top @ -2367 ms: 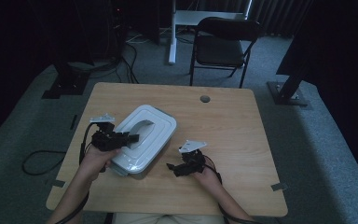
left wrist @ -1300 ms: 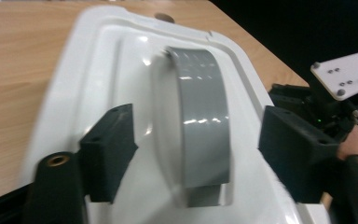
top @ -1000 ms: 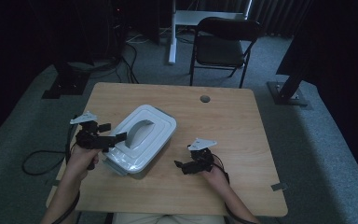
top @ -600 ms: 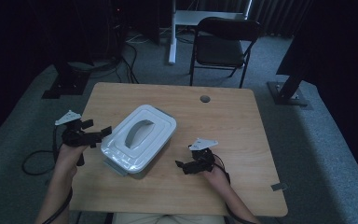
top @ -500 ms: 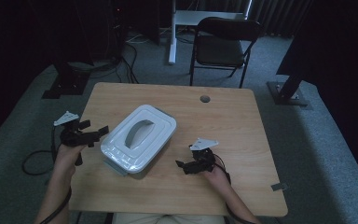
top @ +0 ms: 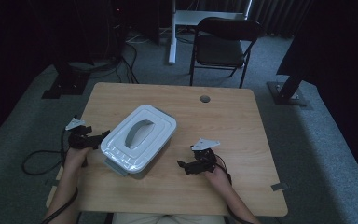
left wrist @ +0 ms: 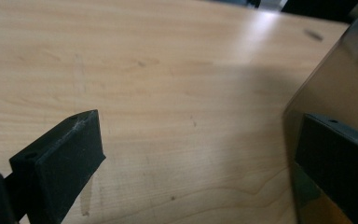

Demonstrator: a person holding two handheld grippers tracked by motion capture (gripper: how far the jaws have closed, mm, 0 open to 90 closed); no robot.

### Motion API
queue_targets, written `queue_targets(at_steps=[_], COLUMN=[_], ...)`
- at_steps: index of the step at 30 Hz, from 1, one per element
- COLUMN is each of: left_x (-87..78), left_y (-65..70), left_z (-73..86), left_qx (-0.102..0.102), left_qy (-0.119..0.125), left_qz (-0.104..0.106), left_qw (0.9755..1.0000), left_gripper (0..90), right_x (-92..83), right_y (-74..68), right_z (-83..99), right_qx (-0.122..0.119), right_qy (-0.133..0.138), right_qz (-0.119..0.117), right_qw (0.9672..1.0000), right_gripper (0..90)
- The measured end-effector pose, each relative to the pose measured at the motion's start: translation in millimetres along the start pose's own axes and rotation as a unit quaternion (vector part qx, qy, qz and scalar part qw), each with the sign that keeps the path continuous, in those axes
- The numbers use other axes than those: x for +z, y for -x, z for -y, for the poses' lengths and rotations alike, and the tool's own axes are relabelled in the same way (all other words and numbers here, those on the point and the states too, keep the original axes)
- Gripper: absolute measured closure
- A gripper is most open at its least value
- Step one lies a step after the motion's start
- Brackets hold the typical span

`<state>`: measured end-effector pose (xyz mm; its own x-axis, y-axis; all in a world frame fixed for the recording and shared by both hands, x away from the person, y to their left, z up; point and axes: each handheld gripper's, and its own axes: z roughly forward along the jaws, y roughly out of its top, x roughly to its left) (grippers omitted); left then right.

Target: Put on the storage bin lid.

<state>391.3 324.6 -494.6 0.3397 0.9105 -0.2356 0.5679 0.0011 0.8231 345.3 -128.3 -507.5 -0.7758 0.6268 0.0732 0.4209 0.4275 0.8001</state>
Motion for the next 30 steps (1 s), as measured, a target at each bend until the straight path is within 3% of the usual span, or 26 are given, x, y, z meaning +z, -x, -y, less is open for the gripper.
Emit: queue_targets(at_steps=[4,12,24,30], left_x=[9.0,21.1,19.1,17.1], left_y=[1.7,14.3,21.7,35.4], left_z=[5.1,7.0,15.2,19.2], left_qx=[-0.007,0.012,0.011,0.031], left_qy=[-0.001,-0.014,-0.022,-0.027], left_qz=[0.005,0.009,0.014,0.018], left_qw=[1.0,0.9998,0.9996,0.999], left_gripper=[2.0,2.0,2.0,2.0], right_x=[0.0,1.0,3.6,4.4], right_y=[-0.2,0.9,-0.2,1.3], right_z=[0.2,2.6,2.7,2.9], right_qx=[0.002,0.006,0.014,0.021], right_qy=[0.0,0.0,-0.003,-0.002], right_qz=[-0.001,0.001,0.009,0.015], right_qw=[1.0,1.0,0.9999,0.9997], right_gripper=[13.2,13.2,13.2,13.2])
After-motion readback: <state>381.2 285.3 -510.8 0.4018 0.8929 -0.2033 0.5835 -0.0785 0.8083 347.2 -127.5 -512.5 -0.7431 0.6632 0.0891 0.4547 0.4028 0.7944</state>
